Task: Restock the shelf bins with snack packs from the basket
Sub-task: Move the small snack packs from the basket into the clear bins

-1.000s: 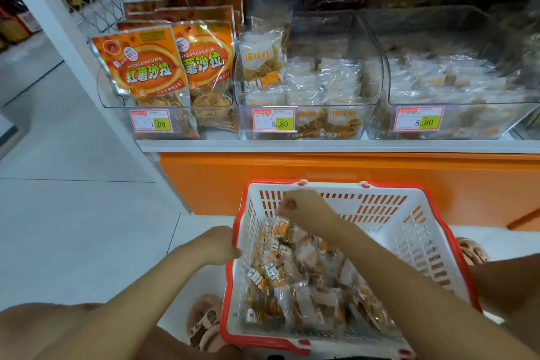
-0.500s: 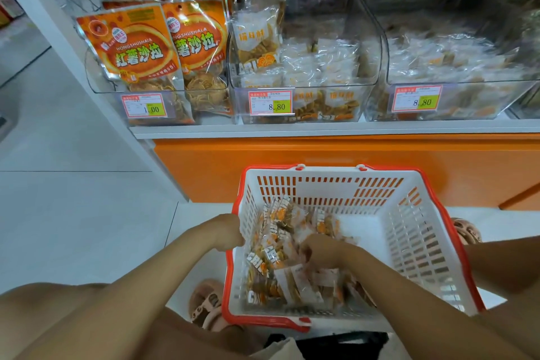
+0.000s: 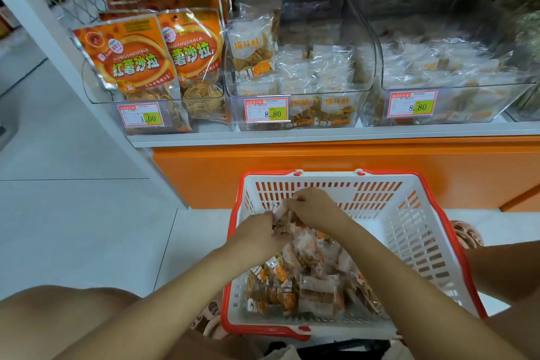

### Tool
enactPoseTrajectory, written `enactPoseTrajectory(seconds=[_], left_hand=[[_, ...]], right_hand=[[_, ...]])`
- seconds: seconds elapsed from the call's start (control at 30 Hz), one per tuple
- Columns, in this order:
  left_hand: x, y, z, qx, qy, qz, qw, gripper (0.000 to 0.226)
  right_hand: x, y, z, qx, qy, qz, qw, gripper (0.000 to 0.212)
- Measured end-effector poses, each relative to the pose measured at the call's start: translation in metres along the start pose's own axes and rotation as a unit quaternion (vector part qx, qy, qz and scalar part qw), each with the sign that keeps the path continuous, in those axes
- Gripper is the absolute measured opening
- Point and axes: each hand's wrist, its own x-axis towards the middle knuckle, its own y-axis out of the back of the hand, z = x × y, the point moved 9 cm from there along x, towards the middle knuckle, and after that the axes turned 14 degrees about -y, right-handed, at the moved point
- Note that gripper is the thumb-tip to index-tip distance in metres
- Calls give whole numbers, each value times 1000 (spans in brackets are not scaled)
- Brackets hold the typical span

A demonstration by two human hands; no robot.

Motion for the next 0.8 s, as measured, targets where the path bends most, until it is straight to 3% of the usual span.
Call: enactPoseTrajectory(seconds=[0.07,0.13,0.23,0.3,0.37,0.47,0.53,0.6,0.67,0.8], left_hand=[[0,10,2,-38,-2,30,999,26],[0,16,0,-146,-2,38,989,22],[-7,22,11,-353,-26,16,935,18],[-11,31,20,-419,-47,16,907,20],[-14,43,27,-457,-67,38,886,21],[-16,67,33,-462,-90,105,876,25],[-16,81,34,-462,-100,152,868,25],[-18,94,35,-446,-109,180,870,23],[-18,109,32,-386,-107,202,894,18],[-18,161,7,-252,-83,317,910,7]], right_hand=[[-12,10,-13,18,39,3,999,47],[-22,26,-21,66,76,8,995,51],[-23,49,-17,149,84,-1,985,48],[-23,51,-12,181,72,-65,979,67],[-28,49,-15,239,92,-146,956,59],[-34,52,-24,361,103,-188,908,36],[-33,50,-27,399,88,-187,893,36],[-36,48,-31,377,83,-178,905,43],[-39,53,-33,363,85,-149,916,43],[-45,88,-44,361,112,-82,922,19]])
